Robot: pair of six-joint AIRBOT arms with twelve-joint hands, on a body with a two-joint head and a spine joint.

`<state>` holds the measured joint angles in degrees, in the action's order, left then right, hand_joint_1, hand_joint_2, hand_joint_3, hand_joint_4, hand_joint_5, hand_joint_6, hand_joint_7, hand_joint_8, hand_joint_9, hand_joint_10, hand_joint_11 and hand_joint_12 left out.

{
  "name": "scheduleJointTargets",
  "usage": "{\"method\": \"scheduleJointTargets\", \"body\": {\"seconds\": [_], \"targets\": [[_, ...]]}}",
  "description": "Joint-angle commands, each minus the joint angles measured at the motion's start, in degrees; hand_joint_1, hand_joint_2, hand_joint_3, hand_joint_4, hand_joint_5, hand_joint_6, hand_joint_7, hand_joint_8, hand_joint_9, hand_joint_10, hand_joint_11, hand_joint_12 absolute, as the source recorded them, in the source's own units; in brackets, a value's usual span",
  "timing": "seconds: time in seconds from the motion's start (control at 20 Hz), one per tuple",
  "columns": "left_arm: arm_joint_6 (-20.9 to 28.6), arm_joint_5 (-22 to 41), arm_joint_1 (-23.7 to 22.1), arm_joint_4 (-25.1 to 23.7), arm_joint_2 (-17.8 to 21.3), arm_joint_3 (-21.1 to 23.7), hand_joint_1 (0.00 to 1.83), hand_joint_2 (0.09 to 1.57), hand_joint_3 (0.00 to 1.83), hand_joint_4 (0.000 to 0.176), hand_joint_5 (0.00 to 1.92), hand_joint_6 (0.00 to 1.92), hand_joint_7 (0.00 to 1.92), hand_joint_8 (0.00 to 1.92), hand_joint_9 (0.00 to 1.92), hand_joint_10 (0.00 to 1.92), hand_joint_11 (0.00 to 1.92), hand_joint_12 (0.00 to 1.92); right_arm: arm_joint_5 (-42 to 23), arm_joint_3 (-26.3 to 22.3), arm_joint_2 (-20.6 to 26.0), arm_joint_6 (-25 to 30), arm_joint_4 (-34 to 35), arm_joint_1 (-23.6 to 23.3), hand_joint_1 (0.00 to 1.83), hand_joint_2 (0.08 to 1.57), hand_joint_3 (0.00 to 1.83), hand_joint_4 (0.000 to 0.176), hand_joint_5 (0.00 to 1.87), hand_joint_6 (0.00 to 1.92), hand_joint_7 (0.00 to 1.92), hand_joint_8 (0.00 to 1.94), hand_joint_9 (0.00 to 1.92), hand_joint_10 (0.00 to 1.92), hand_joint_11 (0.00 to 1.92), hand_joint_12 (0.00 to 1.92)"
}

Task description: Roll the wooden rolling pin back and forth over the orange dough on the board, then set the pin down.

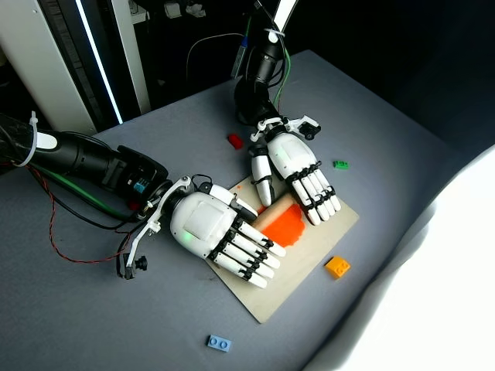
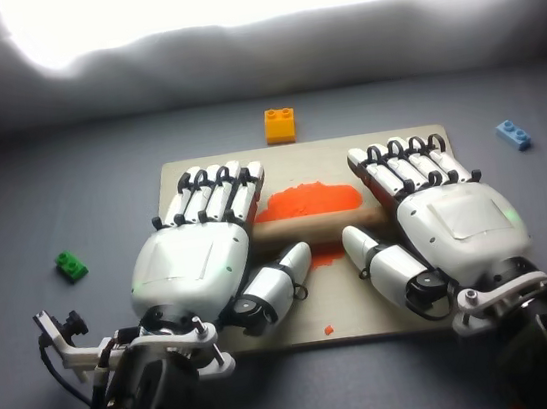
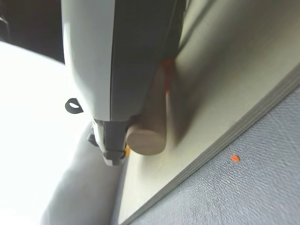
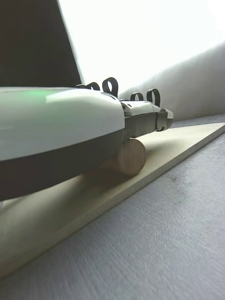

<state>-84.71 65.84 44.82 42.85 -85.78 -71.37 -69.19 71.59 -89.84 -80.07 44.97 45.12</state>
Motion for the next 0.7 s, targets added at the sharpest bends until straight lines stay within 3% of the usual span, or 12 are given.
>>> {"method": "scheduleJointTargets", "body": {"seconds": [0.0,0.3,0.65], "targets": [[0.18,5.31,-0.44,-3.01,-0.28,-0.31,0.0,1.45,0.0,0.0,0.0,0.0,0.0,0.0,0.0,0.0,0.0,0.0,-5.41,0.28,0.09,0.3,-3.55,-0.53,0.0,1.56,0.0,0.0,0.16,0.0,0.15,0.0,0.08,0.0,0.0,0.21],[1.85,4.36,-0.68,-3.02,-0.79,-1.54,0.0,1.46,0.0,0.0,0.03,0.01,0.02,0.01,0.0,0.0,0.0,0.0,-5.02,1.2,-0.04,0.31,-3.47,-1.08,0.0,1.57,0.01,0.0,0.15,0.0,0.14,0.0,0.07,0.0,0.0,0.21],[2.11,3.31,-1.39,-3.02,-1.28,-2.78,0.0,1.48,0.0,0.0,0.05,0.01,0.03,0.01,0.0,0.0,0.0,0.0,-3.0,2.23,-0.07,0.6,-2.15,-1.46,0.0,1.57,0.02,0.0,0.11,0.0,0.09,0.0,0.02,0.0,0.0,0.01]]}}
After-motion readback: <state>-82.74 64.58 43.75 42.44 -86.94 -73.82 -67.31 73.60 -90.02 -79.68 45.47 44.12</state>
